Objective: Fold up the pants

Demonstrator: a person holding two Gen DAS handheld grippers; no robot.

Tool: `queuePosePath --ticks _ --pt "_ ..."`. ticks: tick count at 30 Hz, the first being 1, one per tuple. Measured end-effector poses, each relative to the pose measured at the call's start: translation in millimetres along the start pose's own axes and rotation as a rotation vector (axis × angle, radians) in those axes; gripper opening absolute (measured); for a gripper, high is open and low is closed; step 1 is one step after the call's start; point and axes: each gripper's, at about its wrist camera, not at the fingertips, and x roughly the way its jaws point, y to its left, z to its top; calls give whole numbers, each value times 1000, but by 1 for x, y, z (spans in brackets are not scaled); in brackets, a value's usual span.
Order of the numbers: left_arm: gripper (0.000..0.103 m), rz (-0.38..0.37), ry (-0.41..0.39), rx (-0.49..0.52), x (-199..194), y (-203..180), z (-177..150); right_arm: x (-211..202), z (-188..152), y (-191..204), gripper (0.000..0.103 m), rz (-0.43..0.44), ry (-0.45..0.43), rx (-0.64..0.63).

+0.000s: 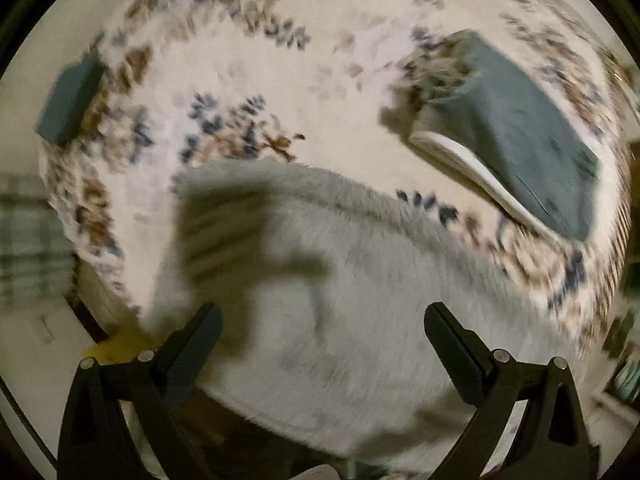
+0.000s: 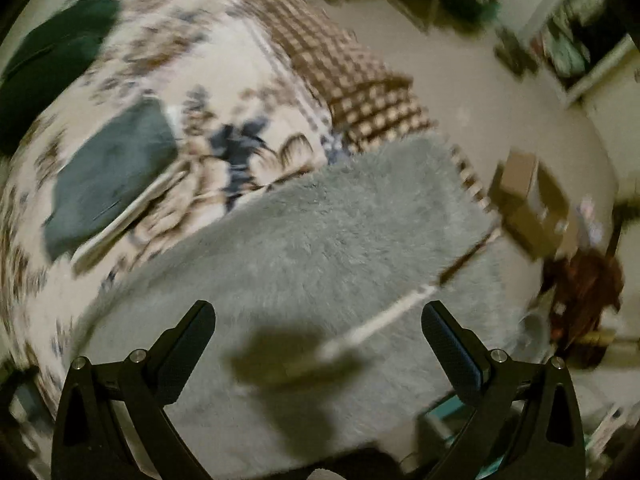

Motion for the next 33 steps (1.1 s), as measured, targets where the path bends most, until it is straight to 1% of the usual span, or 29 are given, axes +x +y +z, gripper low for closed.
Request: queuePosePath --ticks 3,4,5,7,9,11,12,13,14,15,16,17,18,19,20,21,22,24,25,27,28,29,31,32,33 --pt "103 -6 72 -70 53 -11 38 56 32 -5 103 17 53 90" --pt "103 -12 86 -85 65 -12 50 74 43 -10 103 18 72 127" --pt "103 -20 111 -108 82 -15 60 87 48 -13 103 25 89 161" --pt "103 -36 152 -155 108 -19 75 116 65 -17 103 43 111 233" --pt "103 -45 175 -187 126 -20 83 142 77 -21 103 26 128 289" --pt "103 -33 194 -204 138 -22 86 163 85 -23 103 -16 151 318" --pt "99 -32 196 -210 141 -22 86 173 89 -24 102 -22 158 338" --pt "91 -19 197 -216 144 -21 85 180 92 -24 100 -23 163 354" --pt "85 -8 199 -222 146 -21 85 187 95 -24 93 -23 165 365" --pt "73 -8 197 -233 147 -19 83 193 97 -23 88 -16 165 373" --pt "60 -8 193 -240 148 -18 83 198 100 -21 74 -12 163 376" --pt "53 -9 178 -250 147 -16 83 201 102 -19 60 -16 159 373" --pt "36 -6 155 -251 142 -15 81 202 103 -16 51 -20 143 367" --pt "19 1 134 -245 135 -15 79 201 104 -13 33 -20 124 353" --pt "15 -2 115 -243 131 -14 78 200 105 -11 18 -21 112 341" --pt "12 -12 91 -239 123 -13 74 196 104 -8 11 -23 94 325" --pt "10 -28 58 -216 112 -12 67 191 102 -7 7 -17 80 317" --pt "8 -52 19 -163 97 -12 54 180 96 -6 6 6 58 303" --pt "6 -58 5 -147 93 -10 49 171 93 -6 6 23 46 292" --pt "6 -89 -20 -112 75 -3 27 156 82 -8 5 45 23 270" --pt "6 -97 -30 -105 72 0 23 148 76 -12 5 56 12 260" --pt "6 -119 -51 -92 59 8 8 140 70 -16 5 68 3 252" --pt "5 -139 -79 -85 43 18 -11 119 59 -27 5 86 -12 234" --pt "5 -157 -97 -86 33 30 -25 110 51 -37 5 91 -17 231" --pt "5 -165 -108 -84 39 45 -24 104 43 -43 5 94 -22 227"
